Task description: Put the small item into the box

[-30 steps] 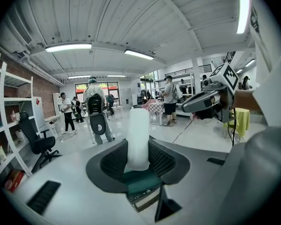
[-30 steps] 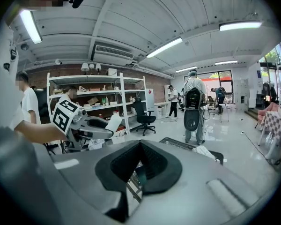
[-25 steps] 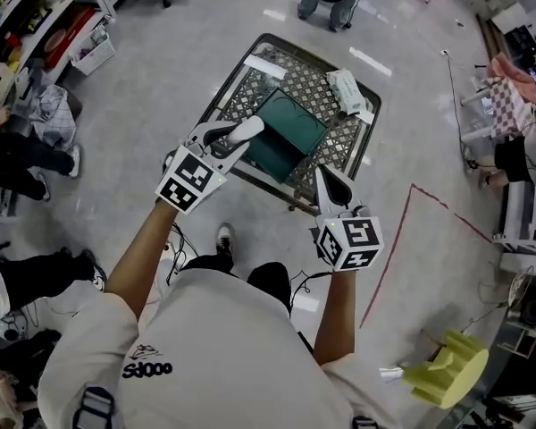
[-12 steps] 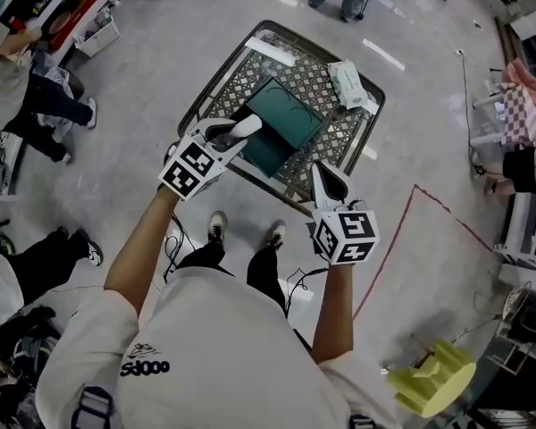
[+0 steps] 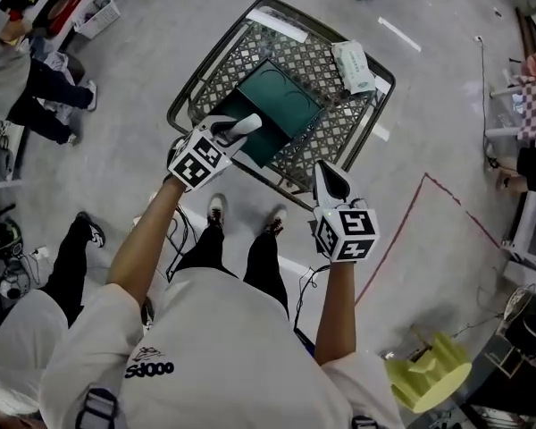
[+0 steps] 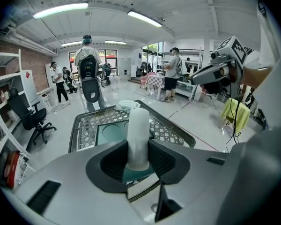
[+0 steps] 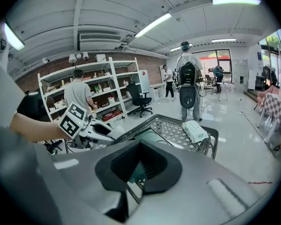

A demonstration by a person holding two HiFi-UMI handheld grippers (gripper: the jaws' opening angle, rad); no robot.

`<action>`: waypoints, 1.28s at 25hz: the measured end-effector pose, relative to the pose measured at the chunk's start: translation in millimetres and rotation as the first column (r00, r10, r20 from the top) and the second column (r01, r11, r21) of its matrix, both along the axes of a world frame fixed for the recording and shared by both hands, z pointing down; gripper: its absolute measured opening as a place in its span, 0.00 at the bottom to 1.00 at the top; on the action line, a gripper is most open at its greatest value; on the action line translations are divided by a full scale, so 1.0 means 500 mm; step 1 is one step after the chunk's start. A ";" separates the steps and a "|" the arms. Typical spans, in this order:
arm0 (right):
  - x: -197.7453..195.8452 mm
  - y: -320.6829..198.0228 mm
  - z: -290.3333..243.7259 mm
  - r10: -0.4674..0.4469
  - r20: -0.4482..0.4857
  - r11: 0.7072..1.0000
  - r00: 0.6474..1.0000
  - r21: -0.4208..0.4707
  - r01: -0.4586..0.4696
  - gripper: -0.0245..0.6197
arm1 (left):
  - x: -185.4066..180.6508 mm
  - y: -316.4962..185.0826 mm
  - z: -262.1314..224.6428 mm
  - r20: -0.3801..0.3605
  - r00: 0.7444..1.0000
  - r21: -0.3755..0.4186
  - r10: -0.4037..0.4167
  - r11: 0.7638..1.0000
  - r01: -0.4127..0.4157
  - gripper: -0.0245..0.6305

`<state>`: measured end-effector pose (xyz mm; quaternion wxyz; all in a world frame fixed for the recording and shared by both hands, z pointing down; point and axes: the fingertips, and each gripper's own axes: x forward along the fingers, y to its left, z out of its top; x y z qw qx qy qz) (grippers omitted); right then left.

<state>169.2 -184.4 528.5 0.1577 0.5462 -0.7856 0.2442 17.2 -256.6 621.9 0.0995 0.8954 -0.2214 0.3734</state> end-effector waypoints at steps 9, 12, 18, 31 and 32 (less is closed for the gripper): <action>0.034 -0.005 0.054 0.006 -0.009 0.998 1.000 -0.055 -0.007 0.05 | 0.015 0.004 0.141 0.121 0.992 -0.075 0.037 0.997 -0.028 0.24; 0.041 -0.005 0.071 0.010 -0.014 0.997 1.000 -0.070 -0.011 0.05 | 0.017 0.005 0.184 0.153 0.987 -0.102 0.047 0.994 -0.032 0.24; 0.049 0.015 0.107 0.000 -0.026 0.992 1.000 -0.122 -0.003 0.05 | 0.026 0.019 0.247 0.191 0.980 -0.158 0.058 0.987 -0.028 0.24; 0.076 0.062 0.148 0.038 -0.006 0.980 0.999 -0.196 -0.039 0.05 | 0.072 0.043 0.329 0.246 0.965 -0.244 0.094 0.969 -0.032 0.24; 0.079 0.066 0.152 0.041 -0.006 0.979 0.999 -0.200 -0.042 0.05 | 0.073 0.043 0.336 0.251 0.964 -0.253 0.092 0.967 -0.026 0.24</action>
